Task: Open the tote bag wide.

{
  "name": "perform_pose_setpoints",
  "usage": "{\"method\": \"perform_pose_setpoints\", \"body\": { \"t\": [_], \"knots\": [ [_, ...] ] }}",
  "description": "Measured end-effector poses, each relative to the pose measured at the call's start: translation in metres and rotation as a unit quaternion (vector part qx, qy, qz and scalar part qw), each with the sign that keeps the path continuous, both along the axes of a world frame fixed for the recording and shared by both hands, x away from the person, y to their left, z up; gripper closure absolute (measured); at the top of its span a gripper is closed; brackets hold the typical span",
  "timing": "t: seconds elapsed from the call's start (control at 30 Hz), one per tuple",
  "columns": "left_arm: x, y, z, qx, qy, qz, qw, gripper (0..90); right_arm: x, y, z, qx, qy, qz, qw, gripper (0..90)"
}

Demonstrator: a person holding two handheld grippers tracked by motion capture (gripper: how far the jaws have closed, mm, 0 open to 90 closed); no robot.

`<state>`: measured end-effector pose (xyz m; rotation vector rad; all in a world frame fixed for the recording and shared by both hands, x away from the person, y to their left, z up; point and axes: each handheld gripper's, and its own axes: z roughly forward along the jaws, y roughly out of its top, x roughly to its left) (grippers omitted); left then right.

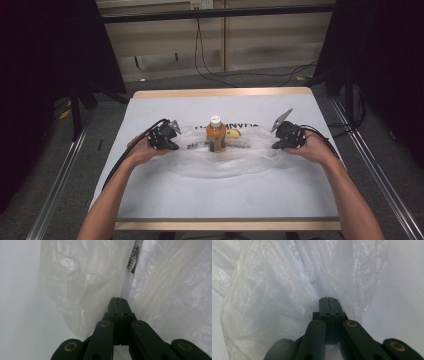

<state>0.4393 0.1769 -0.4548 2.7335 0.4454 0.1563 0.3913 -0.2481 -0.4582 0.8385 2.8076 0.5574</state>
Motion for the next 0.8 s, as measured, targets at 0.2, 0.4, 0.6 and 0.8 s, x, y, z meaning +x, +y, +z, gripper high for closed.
{"method": "perform_pose_setpoints", "body": {
  "t": [0.2, 0.4, 0.6, 0.8],
  "knots": [
    [0.007, -0.002, -0.002, 0.000, -0.026, 0.021, 0.9995, 90.0, 0.000, 0.003, 0.000, -0.010, -0.010, -0.012, 0.9998, 90.0],
    [0.023, -0.008, -0.004, -0.006, -0.035, 0.047, 0.9983, 90.0, 0.009, 0.000, -0.002, 0.003, -0.024, -0.039, 0.9990, 90.0],
    [0.024, -0.003, -0.005, -0.032, -0.028, 0.054, 0.9977, 90.0, 0.010, -0.002, -0.003, 0.012, -0.024, -0.042, 0.9988, 90.0],
    [0.016, 0.003, 0.000, -0.086, -0.021, 0.056, 0.9945, 90.0, 0.010, -0.003, 0.000, 0.043, -0.025, -0.041, 0.9979, 90.0]
  ]
}}
